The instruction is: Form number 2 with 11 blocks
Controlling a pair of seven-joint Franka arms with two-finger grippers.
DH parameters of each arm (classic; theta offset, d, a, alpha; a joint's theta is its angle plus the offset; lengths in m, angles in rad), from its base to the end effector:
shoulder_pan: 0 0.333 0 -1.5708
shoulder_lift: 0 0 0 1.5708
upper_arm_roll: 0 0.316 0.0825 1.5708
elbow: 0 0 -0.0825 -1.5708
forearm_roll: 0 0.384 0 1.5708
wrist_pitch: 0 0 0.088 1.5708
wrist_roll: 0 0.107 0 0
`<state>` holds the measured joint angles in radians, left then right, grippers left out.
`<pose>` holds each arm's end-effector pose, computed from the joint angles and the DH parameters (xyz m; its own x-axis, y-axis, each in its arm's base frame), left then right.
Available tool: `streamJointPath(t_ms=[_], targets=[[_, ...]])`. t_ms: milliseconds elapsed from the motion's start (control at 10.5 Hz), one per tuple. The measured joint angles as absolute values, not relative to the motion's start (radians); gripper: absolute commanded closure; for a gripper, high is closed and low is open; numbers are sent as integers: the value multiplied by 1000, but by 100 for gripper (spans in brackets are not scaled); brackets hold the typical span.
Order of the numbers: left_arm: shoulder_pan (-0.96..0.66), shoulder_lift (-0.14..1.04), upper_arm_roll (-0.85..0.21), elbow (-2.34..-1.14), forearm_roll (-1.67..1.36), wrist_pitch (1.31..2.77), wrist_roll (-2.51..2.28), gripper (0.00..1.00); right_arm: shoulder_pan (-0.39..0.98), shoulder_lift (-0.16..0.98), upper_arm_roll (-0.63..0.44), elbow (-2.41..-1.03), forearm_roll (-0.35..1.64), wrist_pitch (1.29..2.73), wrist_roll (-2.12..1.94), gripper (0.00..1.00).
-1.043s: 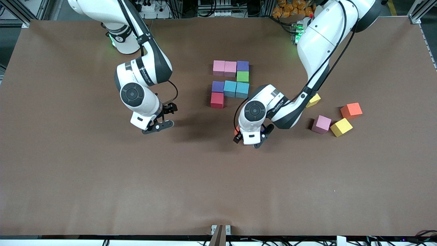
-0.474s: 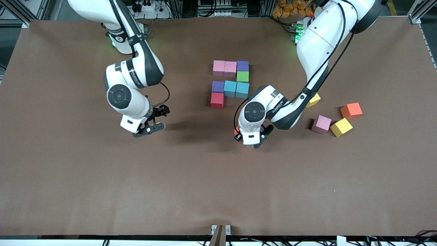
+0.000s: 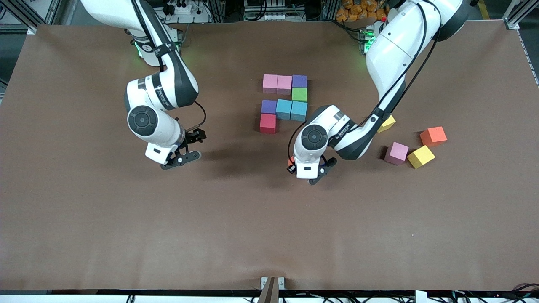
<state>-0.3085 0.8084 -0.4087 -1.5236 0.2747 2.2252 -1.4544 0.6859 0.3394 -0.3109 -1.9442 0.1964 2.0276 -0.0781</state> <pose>0.5644 -0.4213 0.2047 0.7781 0.6226 -0.0839 0.6233 -0.7817 -0.0205 0.5394 0.2311 0.2978 0.9114 0.3408 -0.2305 0.3345 -0.9400 -0.0671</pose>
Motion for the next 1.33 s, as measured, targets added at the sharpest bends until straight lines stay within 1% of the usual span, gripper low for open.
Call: streamJointPath(t_ms=[285,474,569,854,1043,1328], targets=[[-338,808,-409,-1483,275,2228,-1308,75,684,339,-313,-1997,196,1979,-175,0],[-364,808,-409,-1462,275,2228,-1196,77,681,338,-314,-2058,195,1999,-214,0],[-378,808,-409,-1458,275,2229,-1148,80,682,336,-313,-2087,193,2022,-222,0],[-410,808,-408,-1452,275,2231,-1016,77,678,318,-315,-2123,177,2034,-243,0],[-432,808,-407,-1450,275,2232,-996,77,674,313,-315,-2145,176,2037,-253,0],[-507,809,-362,-1448,281,2232,-990,77,674,311,-314,-2186,176,2041,-261,0]])
